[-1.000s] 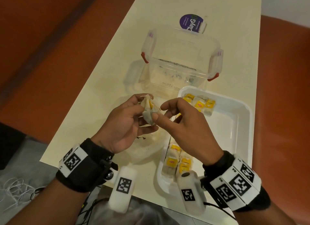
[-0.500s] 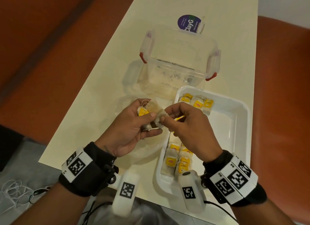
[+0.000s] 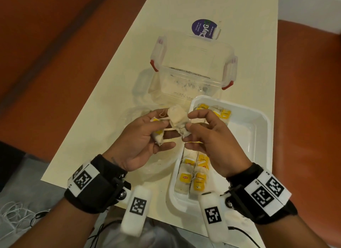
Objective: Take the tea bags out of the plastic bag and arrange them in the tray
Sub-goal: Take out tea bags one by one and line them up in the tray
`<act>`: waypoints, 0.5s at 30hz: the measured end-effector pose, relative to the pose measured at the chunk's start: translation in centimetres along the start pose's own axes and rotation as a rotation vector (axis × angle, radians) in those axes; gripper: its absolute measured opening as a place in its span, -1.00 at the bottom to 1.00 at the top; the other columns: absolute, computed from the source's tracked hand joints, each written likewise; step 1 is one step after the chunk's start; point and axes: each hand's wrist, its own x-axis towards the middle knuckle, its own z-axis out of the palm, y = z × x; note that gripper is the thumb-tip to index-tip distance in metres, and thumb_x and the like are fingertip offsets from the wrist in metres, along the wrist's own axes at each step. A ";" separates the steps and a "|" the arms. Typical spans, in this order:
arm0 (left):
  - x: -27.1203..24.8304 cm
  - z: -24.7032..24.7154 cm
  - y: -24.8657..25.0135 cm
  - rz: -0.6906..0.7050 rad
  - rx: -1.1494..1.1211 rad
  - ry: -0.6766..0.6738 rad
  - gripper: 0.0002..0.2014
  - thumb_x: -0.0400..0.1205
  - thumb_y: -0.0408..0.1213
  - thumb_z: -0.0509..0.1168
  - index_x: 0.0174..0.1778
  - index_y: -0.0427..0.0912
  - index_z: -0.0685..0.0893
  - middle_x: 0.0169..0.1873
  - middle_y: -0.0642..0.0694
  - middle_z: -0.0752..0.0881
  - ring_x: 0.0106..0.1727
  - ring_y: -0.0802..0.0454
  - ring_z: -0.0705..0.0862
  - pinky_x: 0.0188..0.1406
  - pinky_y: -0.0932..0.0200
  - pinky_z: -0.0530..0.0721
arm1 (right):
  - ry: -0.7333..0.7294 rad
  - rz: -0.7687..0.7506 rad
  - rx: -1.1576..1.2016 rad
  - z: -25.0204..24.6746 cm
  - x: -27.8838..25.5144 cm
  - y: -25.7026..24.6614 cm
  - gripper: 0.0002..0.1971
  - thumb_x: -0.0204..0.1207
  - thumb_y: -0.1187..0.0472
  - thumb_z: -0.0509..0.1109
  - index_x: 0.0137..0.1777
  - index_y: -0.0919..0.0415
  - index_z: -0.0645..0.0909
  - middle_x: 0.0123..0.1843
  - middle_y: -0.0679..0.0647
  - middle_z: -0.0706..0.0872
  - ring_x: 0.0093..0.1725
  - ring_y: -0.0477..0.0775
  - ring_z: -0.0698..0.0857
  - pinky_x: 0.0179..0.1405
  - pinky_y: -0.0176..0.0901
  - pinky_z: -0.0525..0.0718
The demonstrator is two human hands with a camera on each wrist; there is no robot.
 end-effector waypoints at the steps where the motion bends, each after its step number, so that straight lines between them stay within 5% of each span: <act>1: 0.0 0.2 0.0 0.020 0.047 -0.006 -0.73 0.65 -0.34 0.30 0.25 -0.07 0.67 -0.01 -0.11 0.83 -0.13 0.02 0.83 -0.37 0.18 0.79 | -0.006 -0.019 -0.018 -0.1 -0.1 0.1 -0.86 0.64 0.32 0.40 0.14 0.15 0.62 -0.25 0.04 0.76 -0.29 -0.03 0.75 -0.13 -0.09 0.79; 6: 0.2 1.4 -0.4 0.072 0.203 -0.030 -0.74 0.45 -0.21 0.45 0.04 -0.02 0.66 -0.20 0.00 0.76 -0.26 0.10 0.76 -0.46 0.28 0.71 | -0.016 -0.041 -0.065 -0.4 -0.9 0.4 -0.88 0.68 0.25 0.35 0.11 0.18 0.71 -0.21 0.07 0.77 -0.24 -0.02 0.77 -0.12 -0.08 0.80; 11: 0.2 1.7 -0.9 0.110 0.332 -0.009 -0.73 0.42 -0.19 0.49 -0.01 -0.07 0.62 -0.34 0.06 0.70 -0.42 0.14 0.65 -0.59 0.30 0.53 | -0.097 -0.011 -0.079 -0.3 -1.5 0.3 -0.63 0.52 -0.18 0.36 0.02 0.13 0.70 -0.17 0.03 0.80 -0.12 0.11 0.80 -0.11 -0.03 0.80; 15: 0.1 1.6 -1.0 0.137 0.379 0.002 -0.79 0.45 -0.28 0.51 -0.06 -0.06 0.66 -0.33 0.07 0.70 -0.43 0.14 0.66 -0.60 0.30 0.51 | -0.071 0.028 -0.002 -0.4 -1.5 0.3 -0.77 0.71 -0.01 0.29 -0.06 0.11 0.62 -0.18 0.13 0.81 -0.17 0.10 0.81 -0.21 -0.08 0.76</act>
